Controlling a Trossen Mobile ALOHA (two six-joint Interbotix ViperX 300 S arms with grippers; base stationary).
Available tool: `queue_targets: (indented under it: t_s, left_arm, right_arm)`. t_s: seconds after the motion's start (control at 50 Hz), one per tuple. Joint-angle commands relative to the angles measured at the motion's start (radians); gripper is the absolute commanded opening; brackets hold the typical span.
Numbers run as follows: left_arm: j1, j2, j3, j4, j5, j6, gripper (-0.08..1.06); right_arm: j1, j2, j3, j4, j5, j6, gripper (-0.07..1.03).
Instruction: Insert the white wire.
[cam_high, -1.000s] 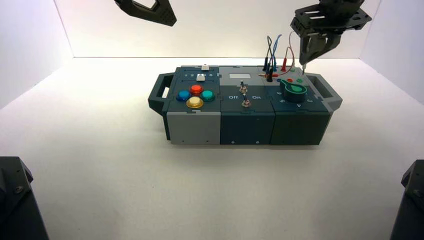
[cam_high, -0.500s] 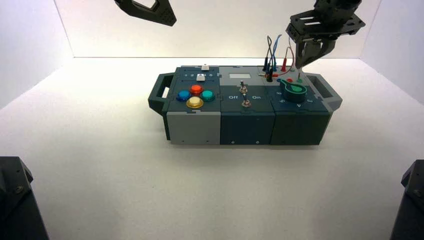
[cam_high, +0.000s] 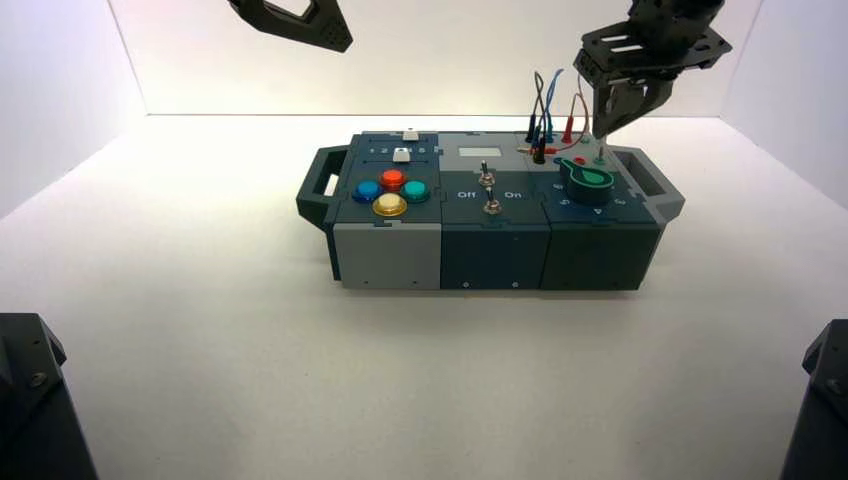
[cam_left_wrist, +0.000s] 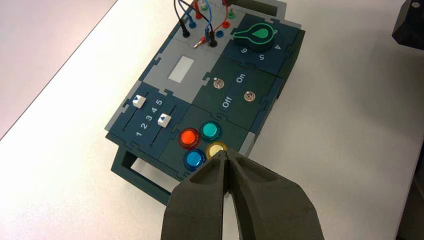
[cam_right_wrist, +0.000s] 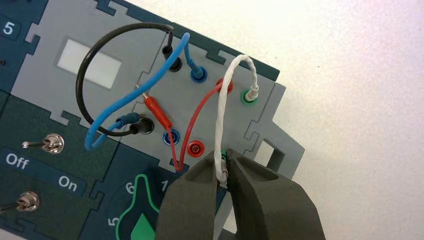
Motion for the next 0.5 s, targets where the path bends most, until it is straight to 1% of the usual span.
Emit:
queue_targets:
  t_s: [0.02, 0.4, 0.5]
  left_arm:
    - [0.005, -0.006, -0.012, 0.002, -0.009, 0.002, -0.03]
    - [0.006, -0.008, -0.011, 0.0, -0.009, 0.002, -0.03]
    - [0.005, -0.008, -0.011, 0.0, -0.009, 0.002, -0.03]
  right_arm:
    - [0.005, -0.011, -0.012, 0.0, -0.014, -0.002, -0.02]
    - [0.005, 0.02, -0.014, -0.002, -0.018, -0.003, -0.02]
    - [0.005, 0.029, -0.015, -0.009, -0.018, -0.002, -0.02]
